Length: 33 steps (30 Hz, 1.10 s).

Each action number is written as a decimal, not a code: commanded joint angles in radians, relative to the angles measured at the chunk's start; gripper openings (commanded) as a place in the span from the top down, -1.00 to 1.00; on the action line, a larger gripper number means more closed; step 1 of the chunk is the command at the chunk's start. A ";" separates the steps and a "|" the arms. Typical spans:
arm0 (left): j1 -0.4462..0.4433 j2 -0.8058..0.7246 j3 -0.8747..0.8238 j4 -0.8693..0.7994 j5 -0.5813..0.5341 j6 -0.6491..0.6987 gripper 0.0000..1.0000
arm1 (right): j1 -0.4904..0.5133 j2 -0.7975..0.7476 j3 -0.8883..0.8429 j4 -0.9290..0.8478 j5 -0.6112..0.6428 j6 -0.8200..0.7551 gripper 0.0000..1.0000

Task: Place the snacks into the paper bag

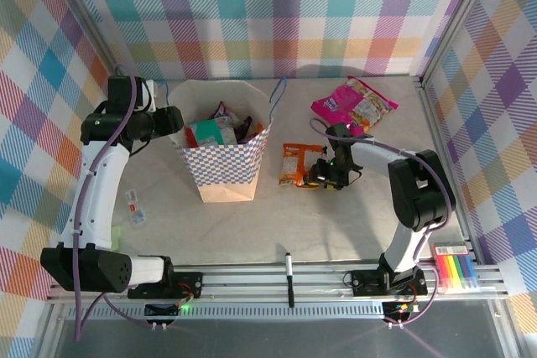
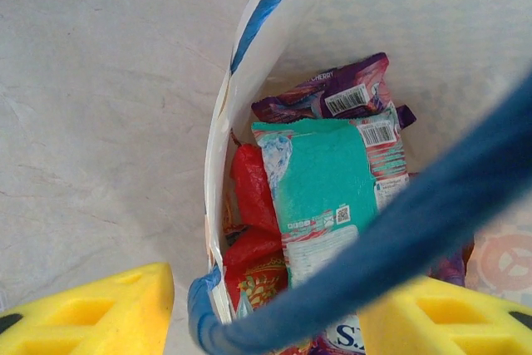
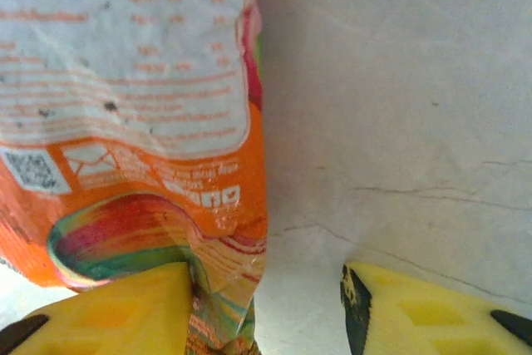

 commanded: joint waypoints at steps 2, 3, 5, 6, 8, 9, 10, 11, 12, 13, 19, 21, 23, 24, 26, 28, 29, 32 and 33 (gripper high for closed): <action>0.007 -0.016 -0.006 0.008 0.028 -0.016 -0.18 | 0.001 -0.053 -0.056 0.037 -0.034 -0.027 -0.15; 0.007 -0.014 -0.004 0.007 0.032 -0.016 -0.18 | 0.001 -0.060 -0.062 0.057 -0.041 -0.026 -0.17; 0.006 -0.012 -0.003 0.006 0.034 -0.019 -0.18 | 0.001 -0.072 -0.065 0.084 -0.050 -0.032 -0.20; 0.007 -0.012 -0.003 0.006 0.035 -0.019 -0.18 | 0.002 -0.074 -0.063 0.099 -0.054 -0.037 -0.22; 0.007 -0.011 -0.002 0.006 0.037 -0.021 -0.18 | 0.002 -0.070 -0.056 0.122 -0.067 -0.048 -0.25; 0.007 -0.013 -0.003 0.004 0.036 -0.021 -0.18 | 0.001 -0.065 -0.051 0.132 -0.075 -0.054 -0.25; 0.007 -0.014 -0.003 0.004 0.036 -0.021 -0.18 | 0.001 -0.059 -0.047 0.141 -0.084 -0.058 -0.26; 0.007 -0.015 -0.003 0.003 0.034 -0.021 -0.18 | 0.001 -0.054 -0.040 0.152 -0.091 -0.059 -0.26; 0.007 -0.016 -0.002 0.001 0.032 -0.020 -0.18 | 0.001 -0.048 -0.034 0.157 -0.100 -0.061 -0.26; 0.007 -0.017 -0.003 -0.001 0.031 -0.021 -0.18 | 0.002 -0.041 -0.026 0.161 -0.106 -0.061 -0.27; 0.007 -0.022 0.000 -0.006 0.026 -0.021 -0.18 | 0.001 0.040 0.049 0.127 -0.076 -0.071 -0.34; 0.007 -0.022 0.004 -0.010 0.023 -0.021 -0.18 | 0.000 0.066 0.073 0.116 -0.077 -0.075 -0.36; 0.007 -0.022 0.007 -0.014 0.021 -0.021 -0.18 | 0.002 0.089 0.097 0.103 -0.076 -0.077 -0.38; 0.007 -0.022 0.010 -0.014 0.021 -0.021 -0.18 | 0.002 0.098 0.108 0.095 -0.074 -0.080 -0.40; 0.007 -0.022 0.010 -0.016 0.020 -0.021 -0.18 | 0.002 0.112 0.123 0.078 -0.064 -0.081 -0.41; 0.007 -0.022 0.010 -0.016 0.018 -0.021 -0.18 | 0.001 0.120 0.131 0.066 -0.056 -0.086 -0.42; 0.007 -0.021 0.010 -0.015 0.018 -0.021 -0.18 | 0.001 0.122 0.131 0.065 -0.056 -0.087 -0.43; 0.007 -0.016 0.016 -0.014 0.021 -0.025 -0.18 | 0.005 0.134 0.140 0.054 -0.051 -0.088 -0.41; 0.007 -0.016 0.016 -0.014 0.022 -0.026 -0.18 | 0.009 0.142 0.148 0.045 -0.038 -0.083 -0.38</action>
